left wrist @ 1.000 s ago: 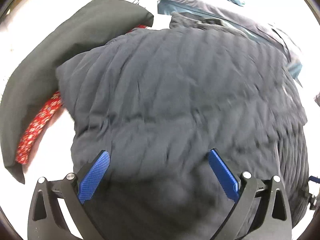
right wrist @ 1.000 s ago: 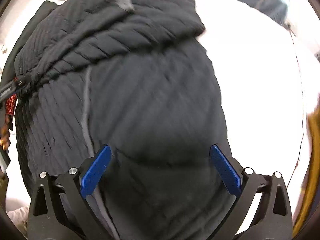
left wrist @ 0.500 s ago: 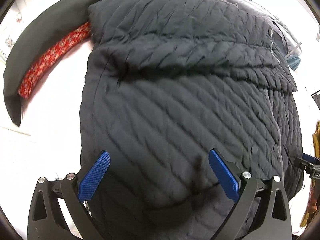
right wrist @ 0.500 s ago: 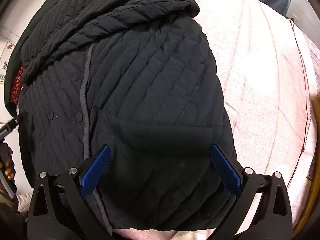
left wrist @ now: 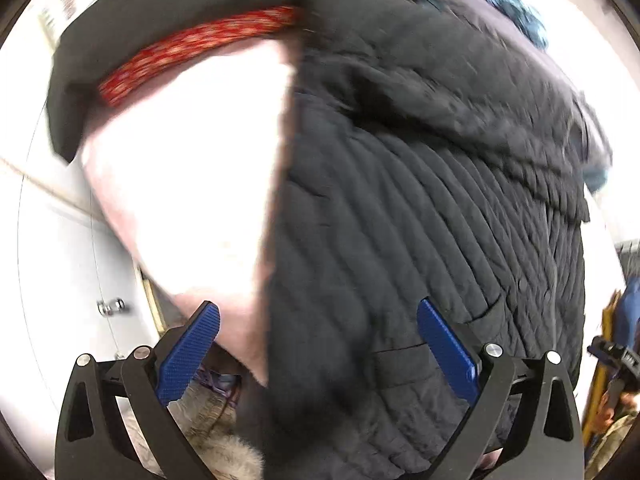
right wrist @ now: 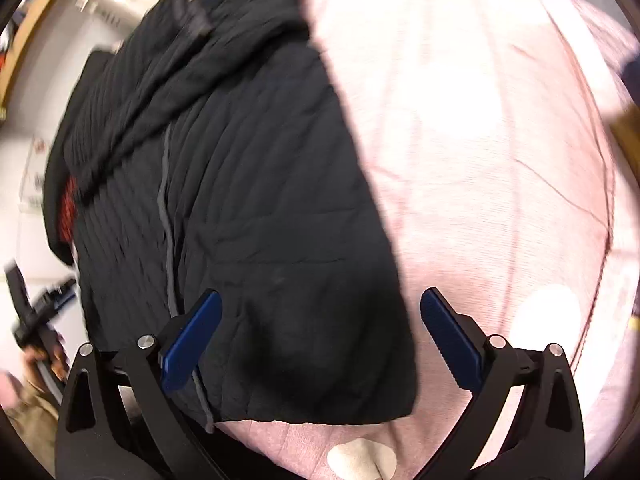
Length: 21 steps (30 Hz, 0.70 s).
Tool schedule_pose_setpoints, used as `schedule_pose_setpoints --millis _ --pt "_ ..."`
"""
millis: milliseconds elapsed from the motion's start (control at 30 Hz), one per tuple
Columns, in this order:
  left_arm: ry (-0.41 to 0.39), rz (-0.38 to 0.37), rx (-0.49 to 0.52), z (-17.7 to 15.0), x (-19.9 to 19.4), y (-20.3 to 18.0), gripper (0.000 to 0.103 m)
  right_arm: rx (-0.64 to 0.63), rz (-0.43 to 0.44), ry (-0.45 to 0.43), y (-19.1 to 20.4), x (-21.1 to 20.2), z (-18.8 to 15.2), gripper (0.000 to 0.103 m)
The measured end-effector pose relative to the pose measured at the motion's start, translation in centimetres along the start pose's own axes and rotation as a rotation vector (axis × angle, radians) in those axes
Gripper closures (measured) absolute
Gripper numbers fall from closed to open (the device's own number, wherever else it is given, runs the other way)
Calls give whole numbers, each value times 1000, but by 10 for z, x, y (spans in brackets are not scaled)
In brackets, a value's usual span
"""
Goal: Fold large clothes
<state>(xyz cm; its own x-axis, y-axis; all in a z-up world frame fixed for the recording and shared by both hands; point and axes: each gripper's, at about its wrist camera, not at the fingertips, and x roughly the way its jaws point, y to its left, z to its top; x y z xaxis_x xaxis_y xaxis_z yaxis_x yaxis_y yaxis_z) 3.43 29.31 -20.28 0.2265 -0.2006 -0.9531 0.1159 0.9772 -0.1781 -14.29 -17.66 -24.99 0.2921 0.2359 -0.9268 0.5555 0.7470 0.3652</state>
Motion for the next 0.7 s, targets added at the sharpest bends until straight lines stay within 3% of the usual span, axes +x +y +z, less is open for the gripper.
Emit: schedule_pose_setpoints --millis 267,467,600,667,700 --pt "58 -94 -76 -33 -1 48 8 53 107 47 -43 -6 16 16" --pt "125 -123 -99 -45 32 38 8 13 137 178 -47 25 21 16" --pt "162 -186 -143 -56 45 31 11 -17 155 178 -46 24 15 17" --pt "184 -216 -132 -64 49 23 15 -39 150 202 -42 26 14 23" --pt "202 -224 -111 -67 49 17 22 -54 144 211 -38 28 15 30"
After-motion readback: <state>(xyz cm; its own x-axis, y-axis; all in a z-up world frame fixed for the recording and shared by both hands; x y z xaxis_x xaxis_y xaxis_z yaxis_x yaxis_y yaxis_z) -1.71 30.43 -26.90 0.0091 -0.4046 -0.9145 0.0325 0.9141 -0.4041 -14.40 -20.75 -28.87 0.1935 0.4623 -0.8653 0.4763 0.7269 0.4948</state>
